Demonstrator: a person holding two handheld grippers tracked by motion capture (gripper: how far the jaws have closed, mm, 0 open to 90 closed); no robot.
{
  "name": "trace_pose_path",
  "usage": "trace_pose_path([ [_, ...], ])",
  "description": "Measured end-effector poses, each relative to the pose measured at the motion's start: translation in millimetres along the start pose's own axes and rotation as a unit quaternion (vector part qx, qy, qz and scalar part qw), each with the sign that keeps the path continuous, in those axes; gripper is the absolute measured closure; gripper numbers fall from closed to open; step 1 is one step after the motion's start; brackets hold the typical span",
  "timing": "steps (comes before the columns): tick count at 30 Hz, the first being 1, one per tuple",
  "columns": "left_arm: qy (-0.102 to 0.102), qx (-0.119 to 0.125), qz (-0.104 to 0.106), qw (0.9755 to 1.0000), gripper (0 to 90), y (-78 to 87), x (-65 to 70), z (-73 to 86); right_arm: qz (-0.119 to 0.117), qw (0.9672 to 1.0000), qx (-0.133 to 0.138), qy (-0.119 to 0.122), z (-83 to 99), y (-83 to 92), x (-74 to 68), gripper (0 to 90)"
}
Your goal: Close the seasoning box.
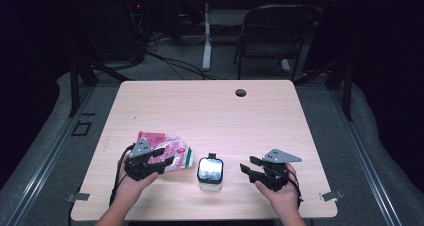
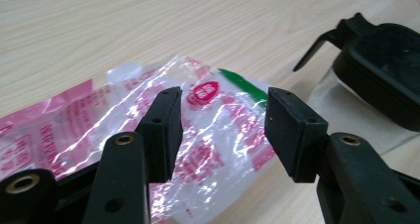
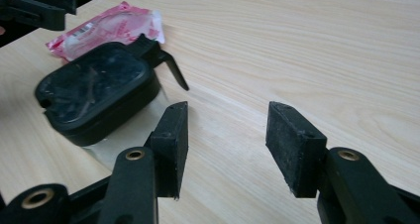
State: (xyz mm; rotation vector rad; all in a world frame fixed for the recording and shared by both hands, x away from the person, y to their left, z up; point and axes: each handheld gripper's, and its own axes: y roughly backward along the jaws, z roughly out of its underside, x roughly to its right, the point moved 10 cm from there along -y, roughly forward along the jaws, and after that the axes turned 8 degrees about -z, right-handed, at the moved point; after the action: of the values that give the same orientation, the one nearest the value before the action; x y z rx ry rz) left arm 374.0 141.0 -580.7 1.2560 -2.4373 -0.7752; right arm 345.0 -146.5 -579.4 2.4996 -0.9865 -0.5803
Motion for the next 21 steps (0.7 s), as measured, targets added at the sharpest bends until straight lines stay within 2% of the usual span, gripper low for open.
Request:
trace_pose_path([
  [4, 0.011, 0.002, -0.01, 0.9999, 48.9, -0.1, -9.2, 1.3, 0.009, 0.9999, -0.002, -0.01, 4.3, -0.5, 8.6, 50.6],
  [12, 0.029, 0.0, -0.028, 0.9992, 49.0, -1.7, -24.6, 6.9, 0.018, 0.9996, -0.017, -0.014, 13.3, -5.3, 17.5, 50.3],
  [21, 0.038, -0.011, -0.038, 0.9985, 48.9, -5.2, -32.0, 13.7, 0.023, 0.9991, -0.032, -0.017, 24.0, -15.4, 22.0, 49.8],
])
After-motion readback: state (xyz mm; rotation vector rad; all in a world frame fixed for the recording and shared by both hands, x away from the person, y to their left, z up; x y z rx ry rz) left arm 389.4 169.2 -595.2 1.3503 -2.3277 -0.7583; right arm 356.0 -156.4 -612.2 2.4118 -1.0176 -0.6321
